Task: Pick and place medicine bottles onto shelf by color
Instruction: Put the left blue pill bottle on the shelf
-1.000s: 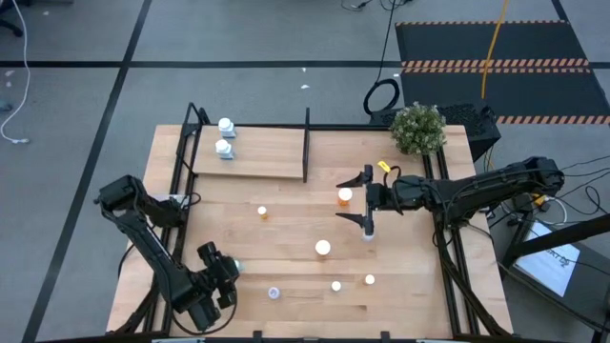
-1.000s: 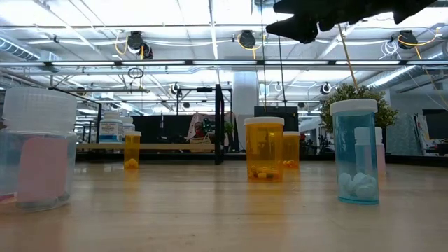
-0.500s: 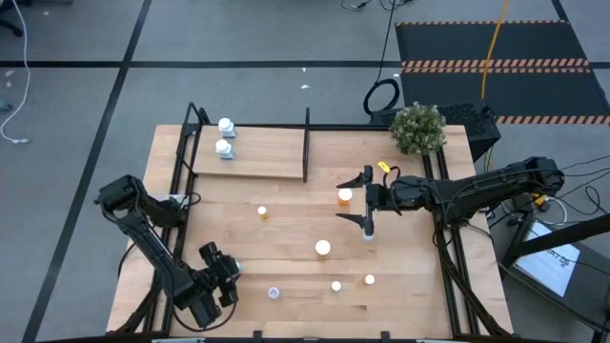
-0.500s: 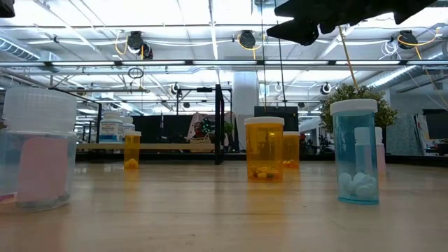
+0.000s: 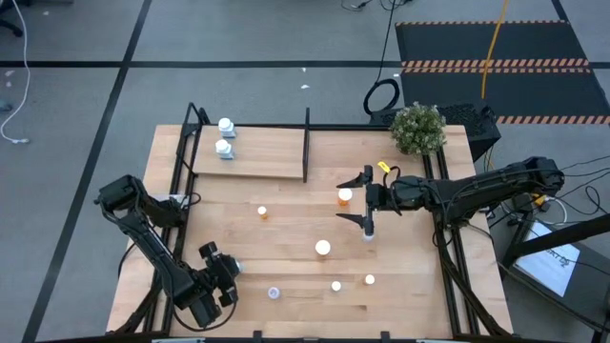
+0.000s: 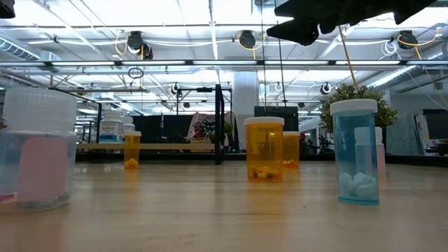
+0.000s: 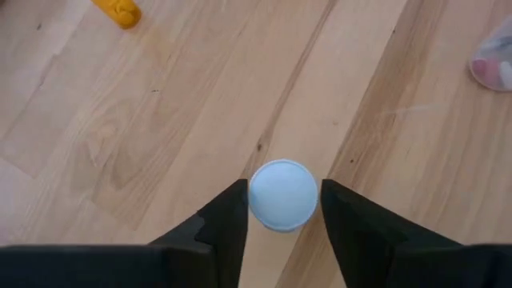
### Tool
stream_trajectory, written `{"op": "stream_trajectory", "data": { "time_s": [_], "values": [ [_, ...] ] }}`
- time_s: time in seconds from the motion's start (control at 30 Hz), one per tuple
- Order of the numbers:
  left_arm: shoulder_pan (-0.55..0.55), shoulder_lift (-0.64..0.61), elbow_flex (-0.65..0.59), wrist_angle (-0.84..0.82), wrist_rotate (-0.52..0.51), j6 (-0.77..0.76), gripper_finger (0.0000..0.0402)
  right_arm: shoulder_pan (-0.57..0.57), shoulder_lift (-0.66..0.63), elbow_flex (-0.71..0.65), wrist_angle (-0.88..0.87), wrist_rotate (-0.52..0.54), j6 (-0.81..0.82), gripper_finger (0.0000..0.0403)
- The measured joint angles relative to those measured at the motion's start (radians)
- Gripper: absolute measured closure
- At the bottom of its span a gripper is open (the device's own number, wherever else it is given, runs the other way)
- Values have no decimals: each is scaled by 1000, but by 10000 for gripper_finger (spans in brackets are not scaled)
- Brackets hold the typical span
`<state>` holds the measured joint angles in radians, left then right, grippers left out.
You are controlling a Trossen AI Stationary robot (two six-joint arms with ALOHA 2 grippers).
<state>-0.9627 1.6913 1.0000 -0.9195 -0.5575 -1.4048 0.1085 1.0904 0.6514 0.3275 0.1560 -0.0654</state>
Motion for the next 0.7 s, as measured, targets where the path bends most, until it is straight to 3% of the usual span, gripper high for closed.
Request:
{"op": "stream_trajectory", "data": {
  "time_s": [0.33, 0.7],
  "values": [
    [0, 0, 0, 0, -1, -4, 257, 0, 0, 0, 0, 0, 0, 39],
    [29, 0, 0, 0, -11, -4, 217, 0, 0, 0, -3, 0, 0, 39]
  ]
}}
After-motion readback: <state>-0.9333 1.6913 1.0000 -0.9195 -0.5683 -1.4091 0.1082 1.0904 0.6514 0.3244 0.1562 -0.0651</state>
